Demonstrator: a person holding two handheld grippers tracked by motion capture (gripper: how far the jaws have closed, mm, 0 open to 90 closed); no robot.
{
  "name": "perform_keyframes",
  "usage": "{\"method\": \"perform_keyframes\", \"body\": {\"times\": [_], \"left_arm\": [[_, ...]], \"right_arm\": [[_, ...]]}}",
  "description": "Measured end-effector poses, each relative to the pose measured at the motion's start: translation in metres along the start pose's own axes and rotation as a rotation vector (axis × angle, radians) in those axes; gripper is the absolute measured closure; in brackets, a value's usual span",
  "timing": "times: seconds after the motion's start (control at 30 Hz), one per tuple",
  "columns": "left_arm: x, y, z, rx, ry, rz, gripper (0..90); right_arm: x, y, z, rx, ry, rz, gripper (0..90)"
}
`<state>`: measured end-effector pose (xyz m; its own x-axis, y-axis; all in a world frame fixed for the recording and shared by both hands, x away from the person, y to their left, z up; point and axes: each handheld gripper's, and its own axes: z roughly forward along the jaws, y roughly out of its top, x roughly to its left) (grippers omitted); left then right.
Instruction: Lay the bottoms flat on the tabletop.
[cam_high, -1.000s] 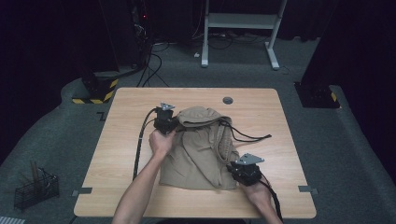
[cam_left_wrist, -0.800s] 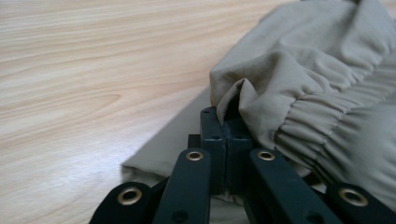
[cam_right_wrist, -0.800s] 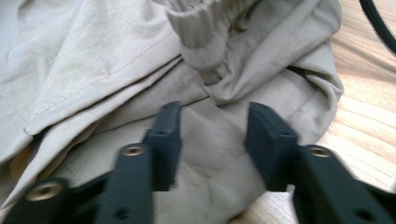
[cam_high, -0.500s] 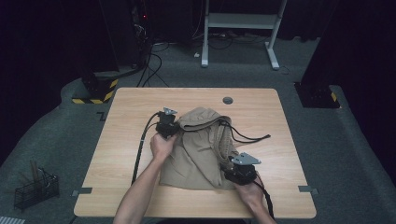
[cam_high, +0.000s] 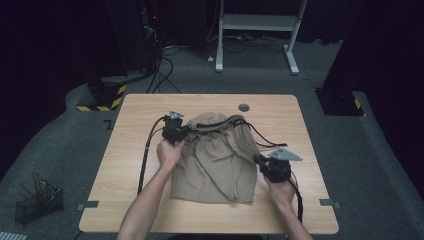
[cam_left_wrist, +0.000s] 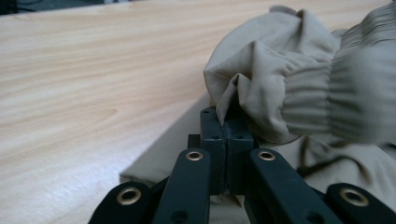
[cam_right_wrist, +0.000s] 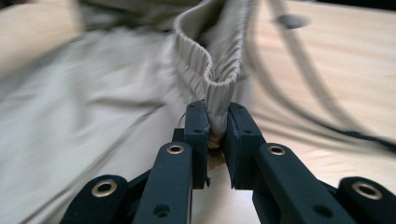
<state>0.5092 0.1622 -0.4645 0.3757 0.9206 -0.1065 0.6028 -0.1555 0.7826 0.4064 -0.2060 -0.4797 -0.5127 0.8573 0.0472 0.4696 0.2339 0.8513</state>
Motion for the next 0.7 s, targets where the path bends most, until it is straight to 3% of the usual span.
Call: {"method": "perform_keyframes", "body": {"times": [0.1,0.2,0.3,0.4,0.43,0.47,0.53,0.57,0.7], "left_arm": [[0.004,0.002,0.001,-0.011,0.01,-0.034,88.3],[0.012,0.005,0.009,0.012,0.048,-0.066,88.0],[0.016,0.005,0.018,0.042,0.075,-0.075,87.3],[0.019,0.004,0.021,0.044,0.091,-0.088,76.4],[0.02,0.004,0.021,0.046,0.091,-0.1,69.9],[0.019,0.004,0.02,0.041,0.092,-0.1,64.5],[0.018,0.004,0.017,0.033,0.091,-0.091,56.4],[0.016,0.004,0.012,0.019,0.086,-0.062,53.8],[0.014,0.001,0.0,0.004,0.07,-0.033,46.1]], "right_arm": [[-0.024,0.015,0.011,0.031,-0.068,0.039,79.7],[-0.045,0.02,0.029,0.082,-0.129,0.078,79.2],[-0.058,0.017,0.049,0.138,-0.152,0.124,78.0],[-0.063,0.016,0.06,0.155,-0.171,0.147,72.5],[-0.066,0.015,0.065,0.153,-0.193,0.175,62.3],[-0.068,0.015,0.066,0.151,-0.192,0.193,58.1],[-0.069,0.015,0.064,0.142,-0.195,0.208,54.8],[-0.069,0.016,0.057,0.118,-0.195,0.222,51.9],[-0.06,0.017,0.041,0.087,-0.188,0.167,50.9]]}}
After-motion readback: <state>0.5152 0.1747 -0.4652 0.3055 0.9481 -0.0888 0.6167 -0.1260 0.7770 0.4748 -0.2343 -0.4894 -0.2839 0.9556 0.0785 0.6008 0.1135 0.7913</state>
